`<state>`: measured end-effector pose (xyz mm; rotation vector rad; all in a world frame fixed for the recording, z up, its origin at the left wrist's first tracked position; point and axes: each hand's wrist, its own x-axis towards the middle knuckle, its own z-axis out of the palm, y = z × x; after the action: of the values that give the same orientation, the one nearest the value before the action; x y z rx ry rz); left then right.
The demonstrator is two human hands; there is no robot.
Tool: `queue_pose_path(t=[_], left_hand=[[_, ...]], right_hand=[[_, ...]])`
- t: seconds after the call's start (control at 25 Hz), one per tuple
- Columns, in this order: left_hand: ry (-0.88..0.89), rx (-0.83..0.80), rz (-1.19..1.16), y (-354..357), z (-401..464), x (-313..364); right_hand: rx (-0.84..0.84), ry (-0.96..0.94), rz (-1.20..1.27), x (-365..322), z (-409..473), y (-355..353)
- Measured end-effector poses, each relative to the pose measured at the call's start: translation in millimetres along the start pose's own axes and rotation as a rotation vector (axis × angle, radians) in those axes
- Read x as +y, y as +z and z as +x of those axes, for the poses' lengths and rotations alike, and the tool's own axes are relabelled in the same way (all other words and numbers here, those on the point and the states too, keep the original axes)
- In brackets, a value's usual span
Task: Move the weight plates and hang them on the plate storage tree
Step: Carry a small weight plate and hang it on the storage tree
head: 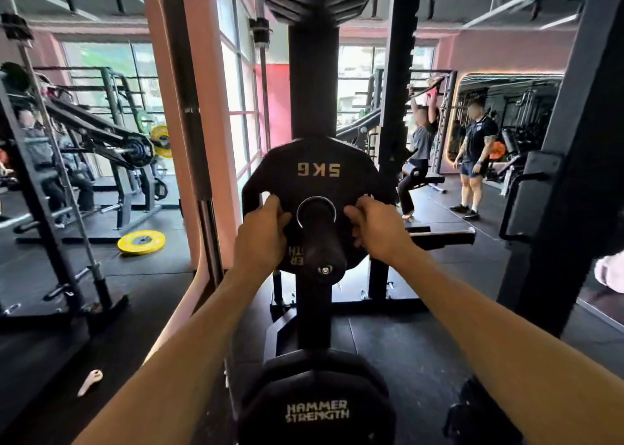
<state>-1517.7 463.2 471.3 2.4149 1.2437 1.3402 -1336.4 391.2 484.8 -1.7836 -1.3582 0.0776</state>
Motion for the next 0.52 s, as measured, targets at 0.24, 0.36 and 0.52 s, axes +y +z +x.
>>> queue_pose_path(t=[0.24,0.36,0.52], left_hand=[[-0.044,-0.106,-0.07,-16,-14,6],[-0.095,-0.089,-0.067,-21,-55,3],[-0.168,-0.126,0.042,-16,-113,-16]], right_hand=[[-0.019,0.014,0.044,-11,-19,1],[-0.026,-0.01,0.02,-2,-43,3],[-0.059,0.031,0.012,23,-79,11]])
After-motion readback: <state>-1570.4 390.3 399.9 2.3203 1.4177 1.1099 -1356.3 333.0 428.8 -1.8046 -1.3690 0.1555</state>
